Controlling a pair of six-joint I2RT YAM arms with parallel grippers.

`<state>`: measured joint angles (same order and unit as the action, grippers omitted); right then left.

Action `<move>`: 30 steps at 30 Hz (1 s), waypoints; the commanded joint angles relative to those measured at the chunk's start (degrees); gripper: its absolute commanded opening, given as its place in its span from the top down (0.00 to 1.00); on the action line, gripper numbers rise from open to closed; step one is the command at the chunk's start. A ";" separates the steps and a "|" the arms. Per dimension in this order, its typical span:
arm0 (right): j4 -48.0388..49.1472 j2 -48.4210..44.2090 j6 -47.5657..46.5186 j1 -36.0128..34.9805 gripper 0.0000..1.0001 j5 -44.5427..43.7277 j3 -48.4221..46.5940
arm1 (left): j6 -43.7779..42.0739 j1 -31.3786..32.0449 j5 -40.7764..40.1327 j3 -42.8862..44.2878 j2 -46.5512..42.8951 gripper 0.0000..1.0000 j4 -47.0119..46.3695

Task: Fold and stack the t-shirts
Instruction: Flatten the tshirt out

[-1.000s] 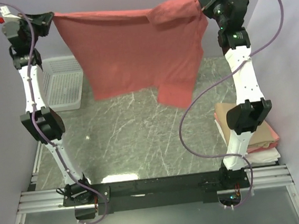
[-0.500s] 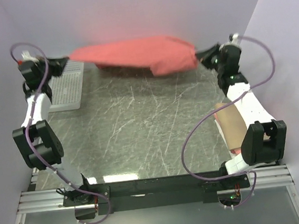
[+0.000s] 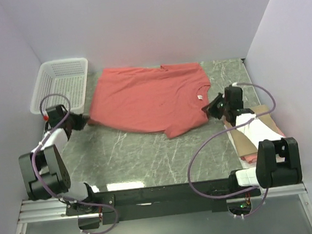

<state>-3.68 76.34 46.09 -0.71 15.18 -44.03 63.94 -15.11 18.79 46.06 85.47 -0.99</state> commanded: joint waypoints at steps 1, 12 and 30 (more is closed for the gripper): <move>-5.62 -4.00 -4.15 0.45 1.00 -1.11 5.68 | -2.33 -0.18 -9.00 -5.87 -6.96 0.99 7.22; -13.80 -17.96 -5.57 0.36 1.00 -2.79 17.83 | -6.55 -0.35 -18.61 -12.49 -21.92 0.99 21.82; -28.76 -30.62 -4.61 -2.09 0.59 -5.15 18.98 | -11.30 -0.44 -18.00 -13.90 -20.87 0.99 22.97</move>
<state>-31.00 47.86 41.25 -1.30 12.38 -24.18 54.87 -15.29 0.21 32.21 64.20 23.77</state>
